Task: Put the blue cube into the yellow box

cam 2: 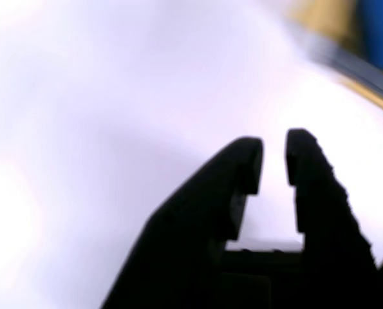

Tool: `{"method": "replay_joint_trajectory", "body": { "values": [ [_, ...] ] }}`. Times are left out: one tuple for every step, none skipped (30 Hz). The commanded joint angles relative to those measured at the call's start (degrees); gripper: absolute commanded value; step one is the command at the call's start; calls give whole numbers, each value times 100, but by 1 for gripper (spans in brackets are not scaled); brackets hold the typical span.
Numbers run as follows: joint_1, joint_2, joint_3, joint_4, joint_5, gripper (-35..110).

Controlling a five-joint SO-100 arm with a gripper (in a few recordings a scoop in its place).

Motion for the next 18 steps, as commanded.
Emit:
{"method": "replay_joint_trajectory", "body": {
  "values": [
    [-1336,272,-35,-114,-62,0],
    [-1670,387,158,-220,-53,0],
    [-2004,510,360,-316,-62,0],
    [-2329,624,554,-396,-53,0],
    [-2663,729,747,-466,-9,0],
    [-3015,817,949,-501,0,0],
    [-3357,896,1116,-501,18,0],
    [-3665,958,1257,-483,88,0],
    [-3964,1020,1415,-483,149,0],
    [-4219,1107,1617,-483,176,0],
    [-4430,1222,1819,-483,185,0],
    [-4597,1354,2021,-510,211,0],
    [-4755,1494,2232,-501,237,0],
    [-4887,1617,2408,-475,272,0],
    [-5019,1723,2584,-457,334,0],
    [-5142,1837,2751,-431,387,0],
    [-5238,1934,2909,-404,431,0],
    [-5326,2030,3076,-404,448,0]
  ]
}}
